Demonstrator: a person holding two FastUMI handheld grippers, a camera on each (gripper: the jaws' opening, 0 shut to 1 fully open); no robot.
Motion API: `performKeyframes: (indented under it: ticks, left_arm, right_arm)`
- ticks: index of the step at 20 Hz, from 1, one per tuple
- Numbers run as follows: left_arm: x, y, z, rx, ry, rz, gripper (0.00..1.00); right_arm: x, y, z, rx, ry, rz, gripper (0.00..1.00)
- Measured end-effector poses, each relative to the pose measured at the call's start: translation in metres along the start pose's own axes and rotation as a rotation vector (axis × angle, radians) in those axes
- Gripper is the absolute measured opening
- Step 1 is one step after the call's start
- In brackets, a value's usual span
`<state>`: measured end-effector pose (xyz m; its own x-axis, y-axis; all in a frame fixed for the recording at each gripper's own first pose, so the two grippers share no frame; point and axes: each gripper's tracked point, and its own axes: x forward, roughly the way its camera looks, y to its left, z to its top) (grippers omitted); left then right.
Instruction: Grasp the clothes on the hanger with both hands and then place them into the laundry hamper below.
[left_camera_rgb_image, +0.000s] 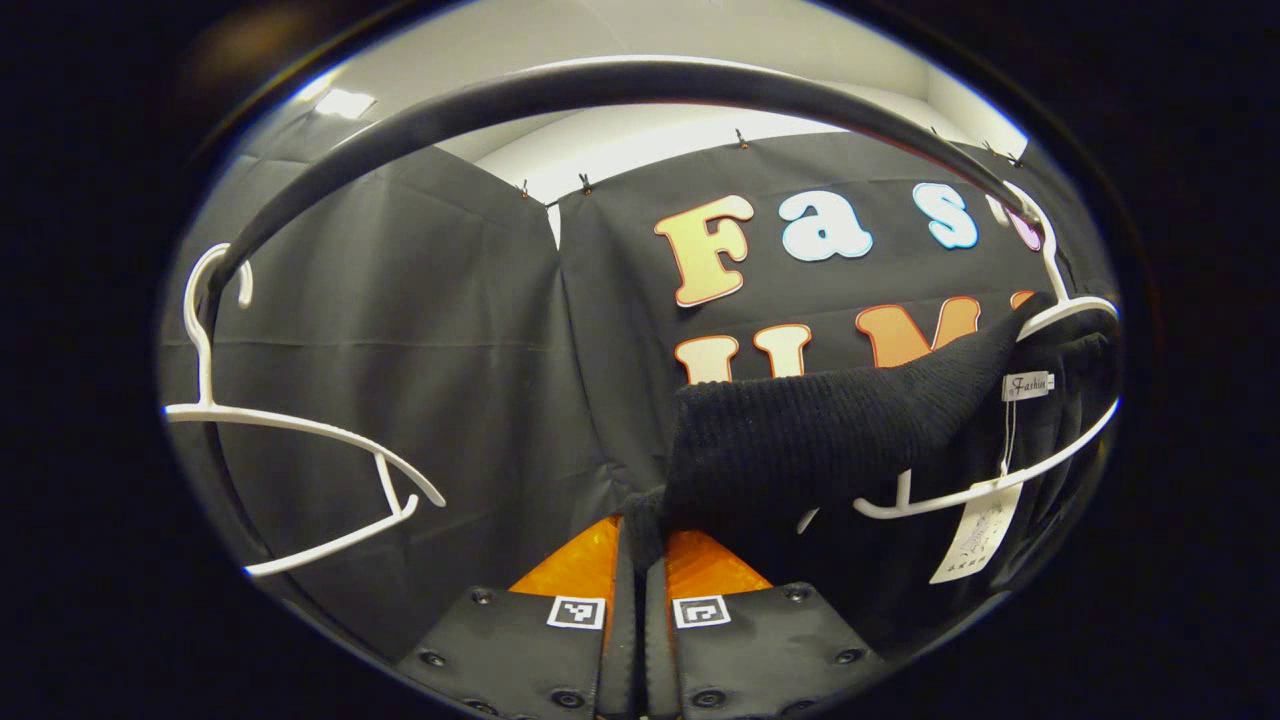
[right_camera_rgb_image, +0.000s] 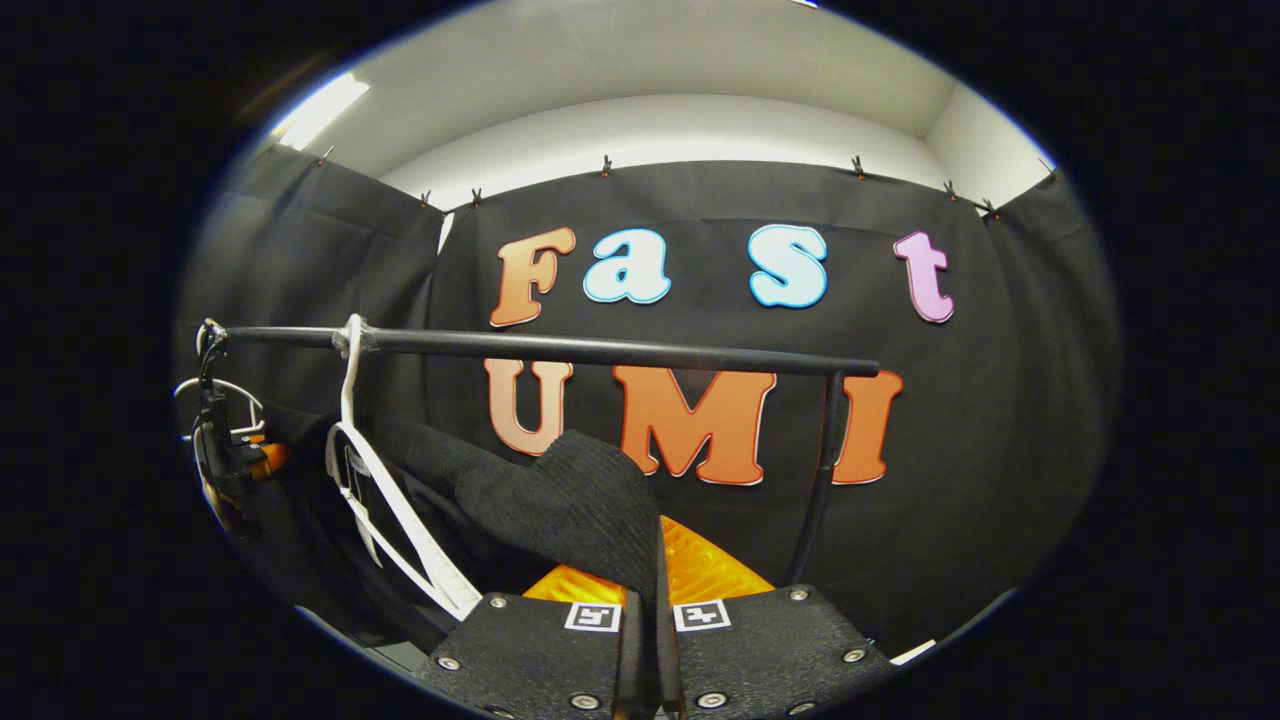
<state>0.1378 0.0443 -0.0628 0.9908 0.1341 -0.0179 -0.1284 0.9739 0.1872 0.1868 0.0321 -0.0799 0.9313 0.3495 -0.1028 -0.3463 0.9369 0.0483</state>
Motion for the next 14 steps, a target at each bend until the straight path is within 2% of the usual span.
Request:
performKeyframes:
  ticks: [8,9,10,14]
  left_arm:
    - [0.012,0.0,-0.027,-0.027,0.059,0.014,0.11]
    - [0.011,0.002,-0.032,-0.03,0.067,0.012,0.11]
    - [0.009,0.001,-0.035,-0.044,0.078,0.009,0.11]
    - [0.006,-0.003,-0.049,-0.073,0.108,0.001,0.11]
  right_arm:
    - [0.032,-0.003,-0.054,0.212,0.036,0.181,0.05]
    - [0.035,-0.003,-0.06,0.251,0.045,0.201,0.1]
    - [0.039,-0.004,-0.068,0.301,0.055,0.22,0.05]
    - [0.053,-0.008,-0.1,0.459,0.09,0.258,0.05]
